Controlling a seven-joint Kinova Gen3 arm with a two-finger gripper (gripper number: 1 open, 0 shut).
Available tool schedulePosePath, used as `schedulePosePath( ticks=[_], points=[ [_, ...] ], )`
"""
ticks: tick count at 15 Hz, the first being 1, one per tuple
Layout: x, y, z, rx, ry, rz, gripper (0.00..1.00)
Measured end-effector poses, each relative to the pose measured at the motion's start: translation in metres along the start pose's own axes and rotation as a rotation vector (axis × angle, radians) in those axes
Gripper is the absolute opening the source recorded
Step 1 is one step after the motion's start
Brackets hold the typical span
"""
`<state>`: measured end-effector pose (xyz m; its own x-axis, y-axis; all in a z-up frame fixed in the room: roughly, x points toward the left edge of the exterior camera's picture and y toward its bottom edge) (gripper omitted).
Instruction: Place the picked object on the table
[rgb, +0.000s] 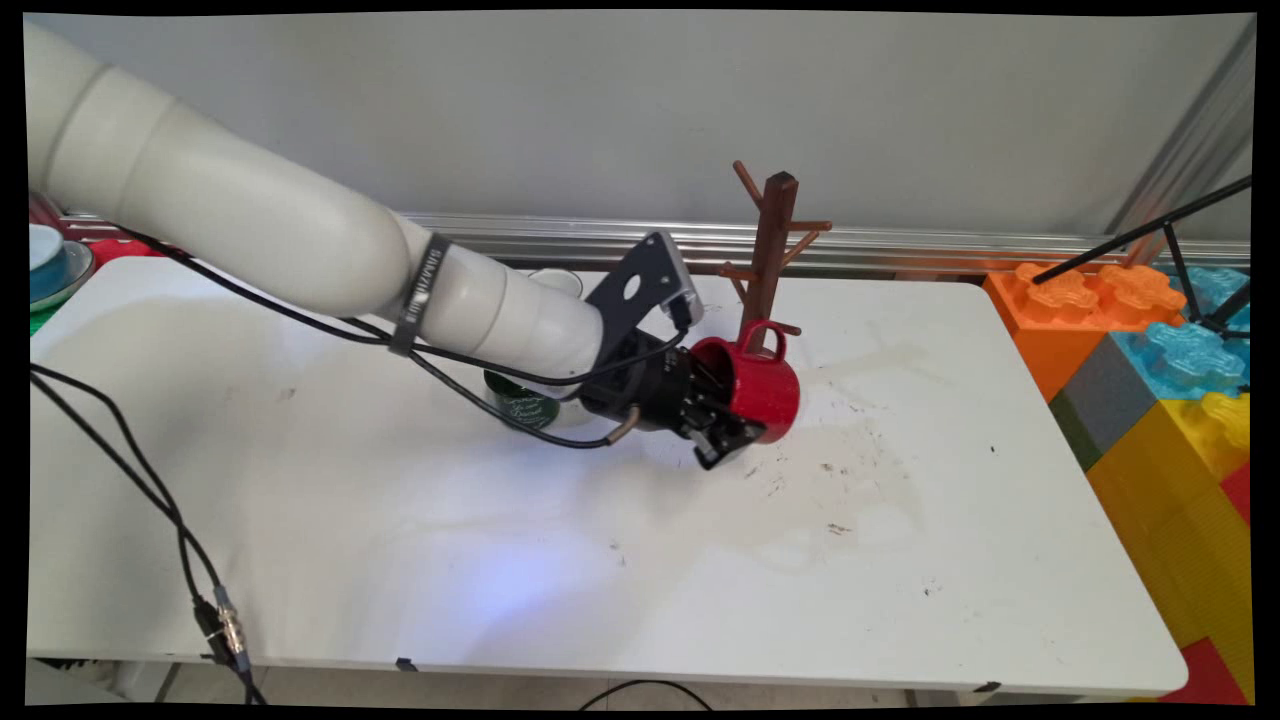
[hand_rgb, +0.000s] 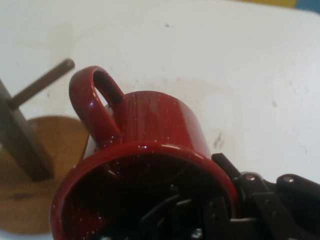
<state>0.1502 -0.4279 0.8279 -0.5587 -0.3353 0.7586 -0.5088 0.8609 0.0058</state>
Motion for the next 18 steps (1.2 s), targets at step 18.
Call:
schedulePosePath(
  ticks=[18],
  points=[
    [-0.02,-0.007,-0.056,0.01,-0.512,0.167,0.0]
  ],
)
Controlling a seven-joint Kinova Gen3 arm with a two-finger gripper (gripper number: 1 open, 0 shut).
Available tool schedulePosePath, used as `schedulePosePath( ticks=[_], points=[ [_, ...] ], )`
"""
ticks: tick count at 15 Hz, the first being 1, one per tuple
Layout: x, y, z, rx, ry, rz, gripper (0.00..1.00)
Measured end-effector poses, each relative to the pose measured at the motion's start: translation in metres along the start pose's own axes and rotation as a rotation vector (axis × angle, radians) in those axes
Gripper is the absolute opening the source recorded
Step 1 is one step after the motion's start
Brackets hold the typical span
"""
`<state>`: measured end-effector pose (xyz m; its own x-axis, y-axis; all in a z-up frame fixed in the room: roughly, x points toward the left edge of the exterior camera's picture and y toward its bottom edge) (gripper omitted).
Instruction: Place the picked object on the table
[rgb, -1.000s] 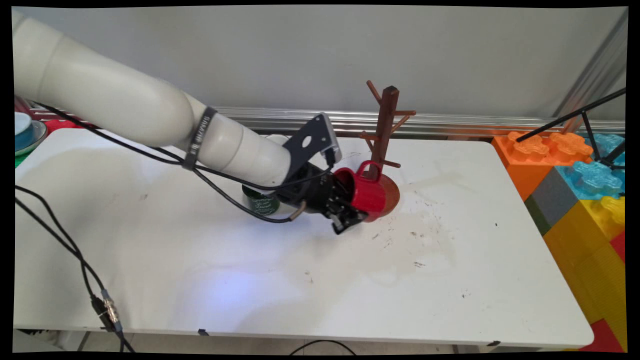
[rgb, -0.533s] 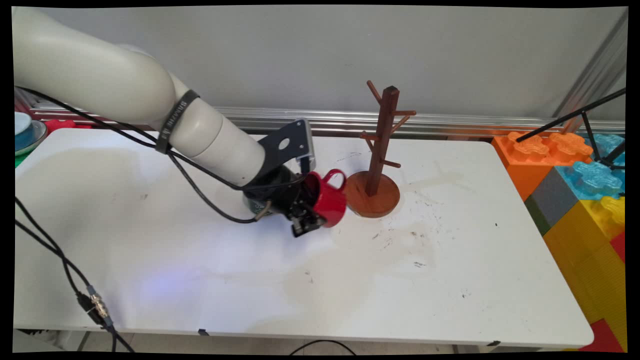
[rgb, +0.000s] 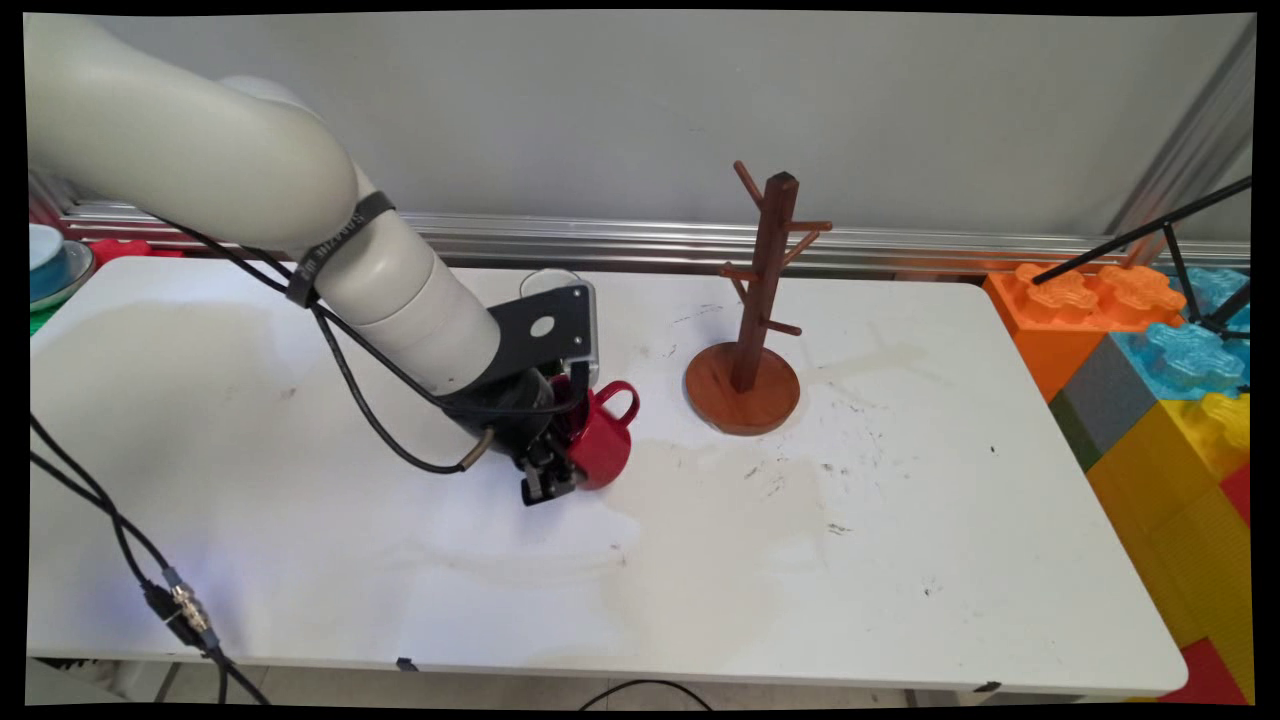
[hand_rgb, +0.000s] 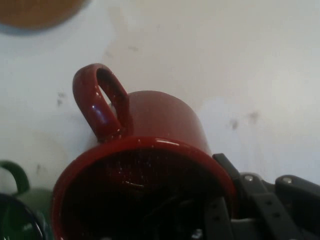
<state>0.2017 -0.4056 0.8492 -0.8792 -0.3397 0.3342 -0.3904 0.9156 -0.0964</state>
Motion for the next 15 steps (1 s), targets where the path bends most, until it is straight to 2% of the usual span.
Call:
schedulePosePath(
  ticks=[5,14,15],
  points=[
    [0.002,0.001,0.011,-0.016,-0.078,0.017,0.0],
    [0.008,-0.002,0.033,-0.02,-0.12,0.049,0.0],
    [0.009,-0.002,0.035,-0.02,-0.122,0.05,1.0]
  ],
)
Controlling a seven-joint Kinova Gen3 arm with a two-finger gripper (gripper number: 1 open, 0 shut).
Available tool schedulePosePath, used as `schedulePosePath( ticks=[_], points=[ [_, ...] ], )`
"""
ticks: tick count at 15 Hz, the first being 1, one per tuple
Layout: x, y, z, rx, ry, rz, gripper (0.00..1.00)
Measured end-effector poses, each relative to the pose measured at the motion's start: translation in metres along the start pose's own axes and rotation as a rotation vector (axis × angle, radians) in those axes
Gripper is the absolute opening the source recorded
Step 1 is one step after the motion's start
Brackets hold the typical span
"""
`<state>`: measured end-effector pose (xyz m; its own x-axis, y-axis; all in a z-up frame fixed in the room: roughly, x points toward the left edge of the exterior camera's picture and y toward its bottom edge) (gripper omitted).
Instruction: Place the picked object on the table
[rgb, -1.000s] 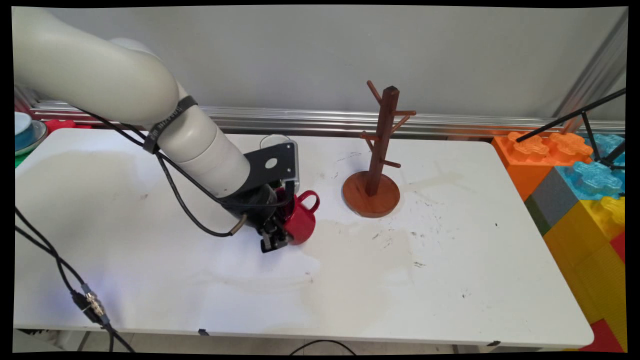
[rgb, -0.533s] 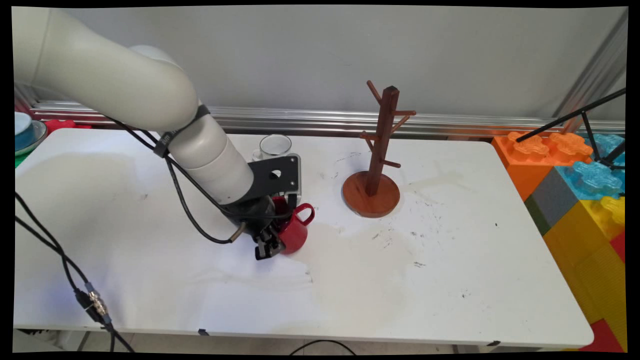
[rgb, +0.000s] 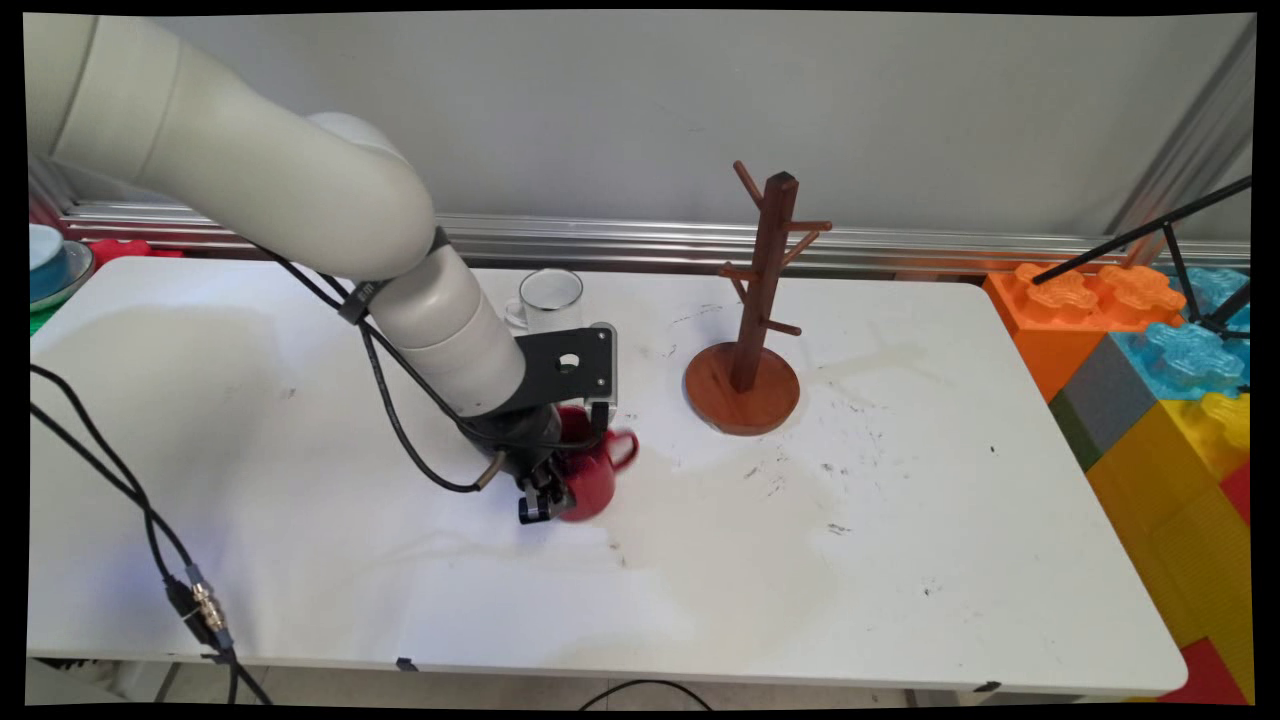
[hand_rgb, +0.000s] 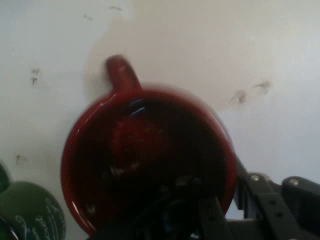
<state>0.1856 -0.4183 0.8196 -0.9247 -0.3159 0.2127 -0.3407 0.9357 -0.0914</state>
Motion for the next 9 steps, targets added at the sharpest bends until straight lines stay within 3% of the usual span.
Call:
schedulePosePath(
  ticks=[9],
  points=[
    [0.0077,-0.0011,0.0084,-0.007,0.031,0.011,1.0]
  ],
)
